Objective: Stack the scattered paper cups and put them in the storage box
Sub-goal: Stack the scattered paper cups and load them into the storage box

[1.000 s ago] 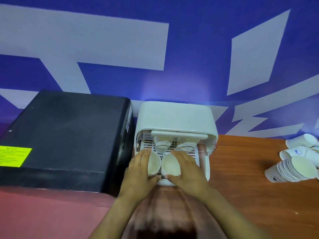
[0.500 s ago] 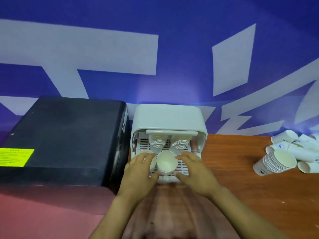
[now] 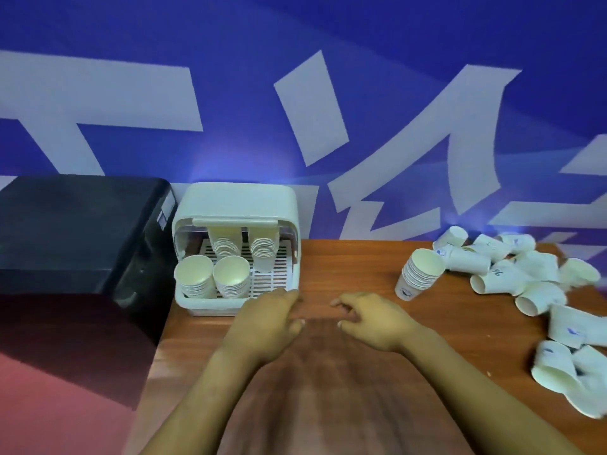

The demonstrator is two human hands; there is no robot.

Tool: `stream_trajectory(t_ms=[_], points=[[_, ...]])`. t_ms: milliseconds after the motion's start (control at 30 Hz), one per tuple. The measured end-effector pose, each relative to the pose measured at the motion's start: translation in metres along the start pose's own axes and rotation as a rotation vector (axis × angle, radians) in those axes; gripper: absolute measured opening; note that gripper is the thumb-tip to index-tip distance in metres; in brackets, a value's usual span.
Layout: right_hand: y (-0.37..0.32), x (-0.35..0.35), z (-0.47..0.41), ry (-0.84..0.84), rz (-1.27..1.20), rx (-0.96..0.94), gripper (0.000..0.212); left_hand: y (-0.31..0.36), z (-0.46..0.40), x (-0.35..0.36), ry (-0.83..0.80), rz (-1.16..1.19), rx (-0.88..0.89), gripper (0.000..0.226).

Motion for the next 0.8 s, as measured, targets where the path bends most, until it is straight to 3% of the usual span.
stream_trajectory(t_ms=[333, 533, 800], points=[[0.183, 0.015, 0.122, 0.030, -0.169, 0.100, 0.035, 0.146, -0.016, 0.151, -0.226, 0.134, -0.055, 0.042], [0.225, 0.023, 0.138, 0.014, -0.226, 0.124, 0.035, 0.178, -0.035, 0.177, -0.262, 0.128, -0.037, 0.042], [0.302, 0.007, 0.159, 0.021, -0.209, 0.294, 0.034, 0.221, -0.089, 0.206, -0.270, 0.198, 0.017, 0.033]])
Point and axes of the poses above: each hand's wrist, its own z-axis away from the middle knuckle, its own x-axis out of the palm, y = z × x, the point moved 4 cm from there along -z, towards the middle knuckle, and after that the axes turned 9 degrees about z, right-handed, at the moved point
